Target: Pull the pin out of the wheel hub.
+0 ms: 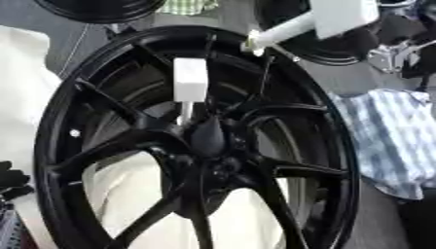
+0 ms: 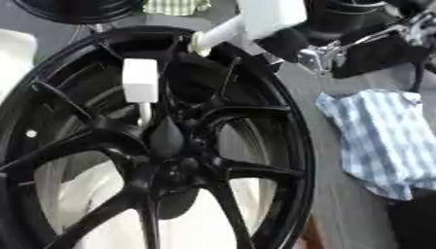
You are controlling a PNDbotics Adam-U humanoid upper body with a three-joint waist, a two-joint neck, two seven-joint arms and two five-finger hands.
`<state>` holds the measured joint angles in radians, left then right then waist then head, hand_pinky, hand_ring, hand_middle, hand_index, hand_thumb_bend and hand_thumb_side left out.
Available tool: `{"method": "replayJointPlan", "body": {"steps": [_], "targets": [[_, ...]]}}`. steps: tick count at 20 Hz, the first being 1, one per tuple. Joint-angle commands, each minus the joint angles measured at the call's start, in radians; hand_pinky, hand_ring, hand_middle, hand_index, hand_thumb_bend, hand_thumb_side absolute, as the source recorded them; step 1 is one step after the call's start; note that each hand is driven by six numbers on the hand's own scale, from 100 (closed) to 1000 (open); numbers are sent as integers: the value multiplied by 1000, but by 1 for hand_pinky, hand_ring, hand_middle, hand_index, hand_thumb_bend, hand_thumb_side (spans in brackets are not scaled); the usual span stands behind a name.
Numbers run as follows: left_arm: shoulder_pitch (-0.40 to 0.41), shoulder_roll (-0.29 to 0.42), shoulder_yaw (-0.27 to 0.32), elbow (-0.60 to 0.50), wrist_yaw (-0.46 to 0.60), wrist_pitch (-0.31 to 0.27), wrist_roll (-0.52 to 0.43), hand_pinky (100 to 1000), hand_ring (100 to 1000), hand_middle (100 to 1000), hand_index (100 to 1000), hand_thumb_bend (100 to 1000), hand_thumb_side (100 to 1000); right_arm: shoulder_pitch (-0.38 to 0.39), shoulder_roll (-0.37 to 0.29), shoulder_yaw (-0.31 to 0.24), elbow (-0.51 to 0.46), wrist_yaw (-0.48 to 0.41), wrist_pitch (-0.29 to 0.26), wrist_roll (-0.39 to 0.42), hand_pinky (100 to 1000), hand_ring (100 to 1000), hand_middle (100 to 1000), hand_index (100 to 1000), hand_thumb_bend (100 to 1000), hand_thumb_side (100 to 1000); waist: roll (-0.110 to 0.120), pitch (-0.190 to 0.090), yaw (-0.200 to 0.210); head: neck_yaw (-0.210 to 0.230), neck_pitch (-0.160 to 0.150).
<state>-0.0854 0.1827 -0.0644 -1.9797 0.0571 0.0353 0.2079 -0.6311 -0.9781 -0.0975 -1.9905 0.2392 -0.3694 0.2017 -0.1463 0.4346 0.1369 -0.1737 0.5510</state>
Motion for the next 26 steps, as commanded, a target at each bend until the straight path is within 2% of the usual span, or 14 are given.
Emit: {"method": "replayJointPlan", "body": {"steps": [1, 8, 10, 13, 18, 22, 26], "targets": [[3, -2, 8, -20, 0, 0, 5, 688, 675, 588, 724, 116, 875, 21, -71, -72, -6, -50, 32, -58, 799, 744, 385, 356, 100, 100, 11, -35, -10, 9, -13], [11, -3, 19, -20, -5, 2, 14, 689, 675, 590, 724, 114, 874, 138, -165, -216, 41, -139, 75, -193, 796, 739, 370, 352, 100, 100, 24, -40, -59, 44, 5], [14, -3, 24, -20, -7, 1, 19, 689, 675, 592, 724, 113, 873, 204, -186, -264, 73, -137, 90, -232, 791, 738, 364, 347, 100, 100, 28, -40, -77, 61, 7], [17, -3, 34, -20, -14, -6, 31, 689, 674, 592, 723, 107, 864, 343, -196, -341, 102, -93, 118, -307, 792, 736, 357, 345, 100, 100, 35, -38, -100, 83, 5], [9, 0, 42, -20, -15, -30, 49, 688, 672, 592, 723, 100, 846, 546, -129, -432, 73, -26, 167, -414, 794, 736, 353, 344, 100, 100, 48, -34, -117, 107, 11], [6, -2, 49, -20, -12, -38, 58, 687, 671, 592, 723, 100, 837, 691, -31, -460, 43, 34, 227, -455, 807, 734, 352, 346, 100, 100, 56, -37, -122, 128, 45], [1, -1, 52, -20, -10, -50, 61, 686, 670, 591, 723, 100, 829, 779, 76, -485, 42, 66, 266, -476, 817, 733, 349, 343, 100, 100, 61, -38, -116, 125, 53]]}}
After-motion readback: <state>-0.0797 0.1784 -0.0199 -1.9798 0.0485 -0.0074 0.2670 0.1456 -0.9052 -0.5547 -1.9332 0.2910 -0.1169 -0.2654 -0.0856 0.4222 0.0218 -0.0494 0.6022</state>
